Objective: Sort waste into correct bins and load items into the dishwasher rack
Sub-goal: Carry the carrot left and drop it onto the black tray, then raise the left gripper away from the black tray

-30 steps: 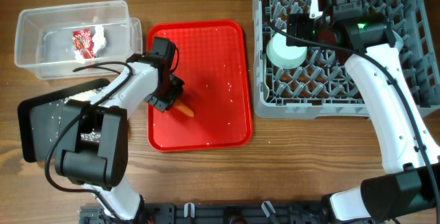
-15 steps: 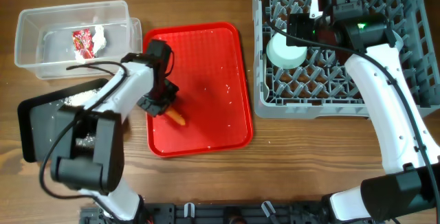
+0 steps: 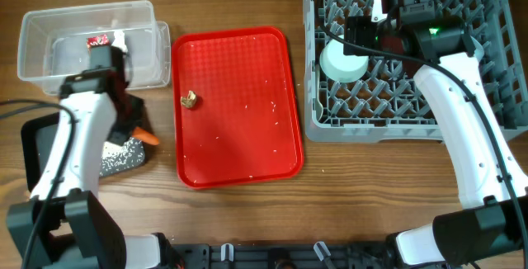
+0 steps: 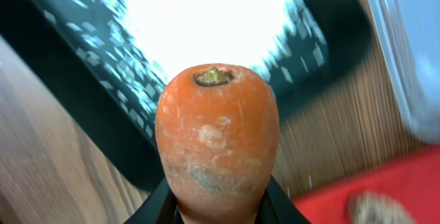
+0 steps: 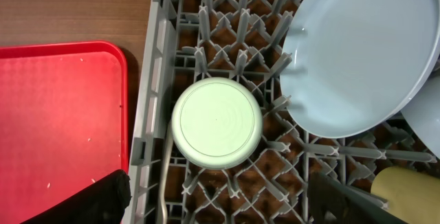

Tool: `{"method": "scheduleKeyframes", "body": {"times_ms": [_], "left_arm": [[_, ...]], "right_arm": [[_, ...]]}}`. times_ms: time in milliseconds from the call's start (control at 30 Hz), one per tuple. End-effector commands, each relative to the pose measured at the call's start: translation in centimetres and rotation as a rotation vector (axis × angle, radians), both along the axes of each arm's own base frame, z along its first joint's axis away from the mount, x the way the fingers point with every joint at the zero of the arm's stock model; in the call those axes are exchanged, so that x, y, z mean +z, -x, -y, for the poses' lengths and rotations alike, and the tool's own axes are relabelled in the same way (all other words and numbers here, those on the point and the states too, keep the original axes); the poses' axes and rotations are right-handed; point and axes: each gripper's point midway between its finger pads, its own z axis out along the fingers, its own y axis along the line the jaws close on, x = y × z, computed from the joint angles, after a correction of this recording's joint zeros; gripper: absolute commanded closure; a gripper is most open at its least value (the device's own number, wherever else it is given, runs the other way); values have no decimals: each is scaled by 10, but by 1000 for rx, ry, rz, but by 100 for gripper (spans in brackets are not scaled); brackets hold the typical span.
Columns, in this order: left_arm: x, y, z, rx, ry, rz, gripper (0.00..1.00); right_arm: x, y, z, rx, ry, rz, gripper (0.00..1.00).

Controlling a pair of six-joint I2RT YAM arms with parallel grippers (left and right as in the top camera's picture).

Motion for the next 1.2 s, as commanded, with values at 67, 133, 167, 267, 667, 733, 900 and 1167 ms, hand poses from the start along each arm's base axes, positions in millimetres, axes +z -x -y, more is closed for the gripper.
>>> {"method": "scheduleKeyframes", "body": {"times_ms": [67,133,167,267,667,733,900,1167], "left_arm": [[-1,14,-70,203,-67,30,96],[-4,19,-89,266,-70,38,96],[-8,22,-100,303,-72,39,96],[-17,31,-123,379,-74,36,95],[-70,56,-148,484,-21,-91,86],[-74,57,-148,483,-15,-105,73],[-74,57,-146,482,-8,-106,44],[-57,24,-127,355,140,24,0]], "right_arm": [[3,-1,1,-15,2,10,15],[3,-1,1,-22,-2,10,15],[3,-1,1,-27,-6,10,15],[3,-1,1,-28,-7,10,16],[3,-1,1,-29,-8,10,15],[3,-1,1,-29,-8,10,16],[3,-1,1,-29,-8,10,16],[3,-1,1,-29,-7,10,16]]}}
